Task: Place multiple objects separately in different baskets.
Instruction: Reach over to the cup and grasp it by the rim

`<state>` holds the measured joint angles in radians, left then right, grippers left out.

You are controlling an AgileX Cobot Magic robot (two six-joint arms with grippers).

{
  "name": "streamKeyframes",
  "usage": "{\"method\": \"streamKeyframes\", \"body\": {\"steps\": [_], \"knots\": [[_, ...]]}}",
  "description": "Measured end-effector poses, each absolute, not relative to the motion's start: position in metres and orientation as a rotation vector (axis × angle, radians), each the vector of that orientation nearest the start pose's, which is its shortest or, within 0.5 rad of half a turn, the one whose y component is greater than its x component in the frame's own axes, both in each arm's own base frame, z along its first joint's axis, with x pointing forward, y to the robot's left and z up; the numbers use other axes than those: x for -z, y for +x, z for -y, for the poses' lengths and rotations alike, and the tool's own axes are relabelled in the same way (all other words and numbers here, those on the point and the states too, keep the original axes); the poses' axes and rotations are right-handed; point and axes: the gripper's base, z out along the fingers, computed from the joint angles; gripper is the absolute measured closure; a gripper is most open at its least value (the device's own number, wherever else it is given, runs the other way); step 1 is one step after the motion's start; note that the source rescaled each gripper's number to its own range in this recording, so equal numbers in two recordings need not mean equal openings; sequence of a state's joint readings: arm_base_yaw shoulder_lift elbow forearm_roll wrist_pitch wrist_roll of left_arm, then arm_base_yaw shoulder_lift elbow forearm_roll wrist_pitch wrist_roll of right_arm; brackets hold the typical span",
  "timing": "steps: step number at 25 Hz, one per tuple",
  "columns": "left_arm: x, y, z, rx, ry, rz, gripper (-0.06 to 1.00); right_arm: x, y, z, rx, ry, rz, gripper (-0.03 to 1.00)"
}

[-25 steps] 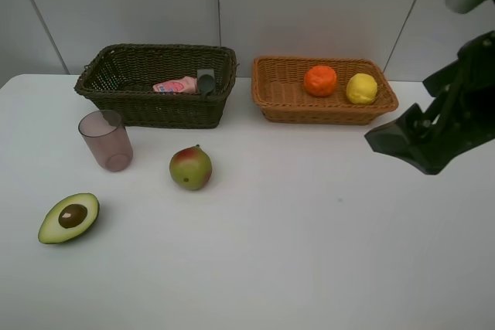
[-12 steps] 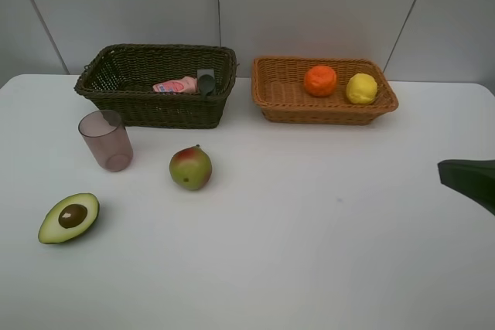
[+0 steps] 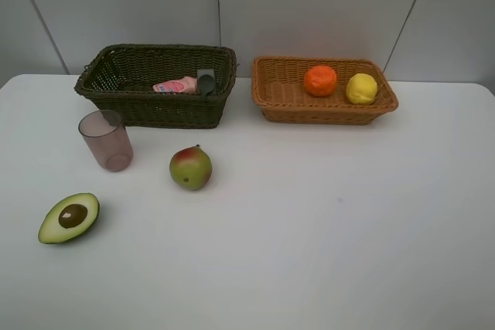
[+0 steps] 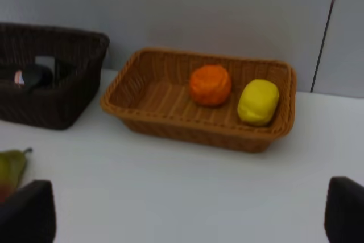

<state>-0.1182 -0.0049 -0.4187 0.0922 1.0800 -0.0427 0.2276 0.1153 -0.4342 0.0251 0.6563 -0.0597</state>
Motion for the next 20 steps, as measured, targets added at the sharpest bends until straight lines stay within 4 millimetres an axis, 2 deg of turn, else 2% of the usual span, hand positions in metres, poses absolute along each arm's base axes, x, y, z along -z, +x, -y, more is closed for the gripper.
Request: {"method": "streamKeyframes", "body": {"steps": [6,13,20], "knots": [[-0.253,0.003,-0.007,-0.018,0.079,-2.135,-0.06,-0.293,0.017,-0.006,-0.153,-0.221,-1.712,-0.03],[-0.253,0.003,-0.007,-0.018,0.079,-2.135,-0.06,-0.293,0.016,-0.006,-0.154,-0.223,-1.726,-0.03],[-0.253,0.003,-0.007,-0.018,0.079,-2.135,-0.06,-0.298,0.004,-0.004,-0.163,-0.239,-1.817,-0.03]]}}
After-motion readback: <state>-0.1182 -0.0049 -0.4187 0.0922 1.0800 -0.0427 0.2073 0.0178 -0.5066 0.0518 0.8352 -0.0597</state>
